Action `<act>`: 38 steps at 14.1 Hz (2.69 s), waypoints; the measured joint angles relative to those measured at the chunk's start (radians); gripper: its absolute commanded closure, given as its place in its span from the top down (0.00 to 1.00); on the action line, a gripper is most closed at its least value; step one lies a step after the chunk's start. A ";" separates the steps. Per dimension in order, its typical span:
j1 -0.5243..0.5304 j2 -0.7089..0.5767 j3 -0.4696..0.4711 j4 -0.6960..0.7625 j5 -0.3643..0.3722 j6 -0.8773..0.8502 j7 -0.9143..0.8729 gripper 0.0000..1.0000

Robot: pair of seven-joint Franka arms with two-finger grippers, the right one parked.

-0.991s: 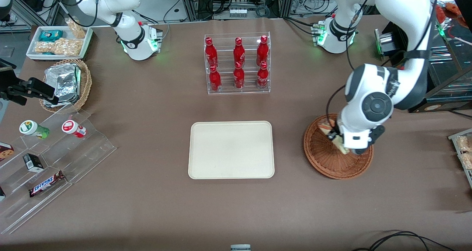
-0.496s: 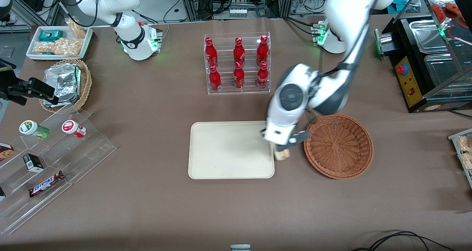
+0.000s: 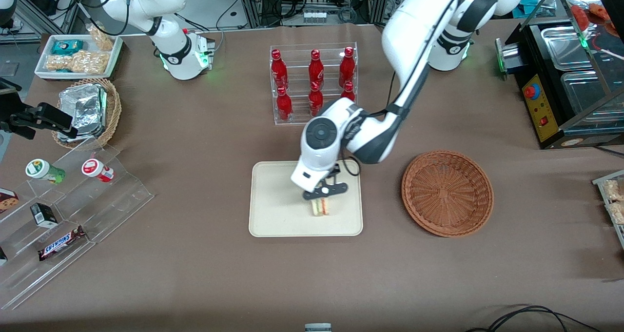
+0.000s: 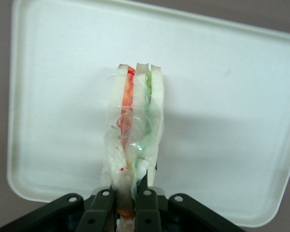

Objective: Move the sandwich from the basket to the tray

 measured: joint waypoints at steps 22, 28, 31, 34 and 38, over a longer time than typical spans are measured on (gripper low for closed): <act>-0.030 0.030 0.019 0.092 0.052 0.051 -0.004 1.00; 0.005 -0.276 0.057 -0.005 0.074 -0.175 -0.019 1.00; 0.062 -0.373 0.066 -0.130 0.081 -0.215 -0.048 1.00; 0.140 -0.417 0.069 -0.227 0.088 -0.224 -0.036 1.00; 0.298 -0.550 0.073 -0.386 0.089 -0.230 0.184 1.00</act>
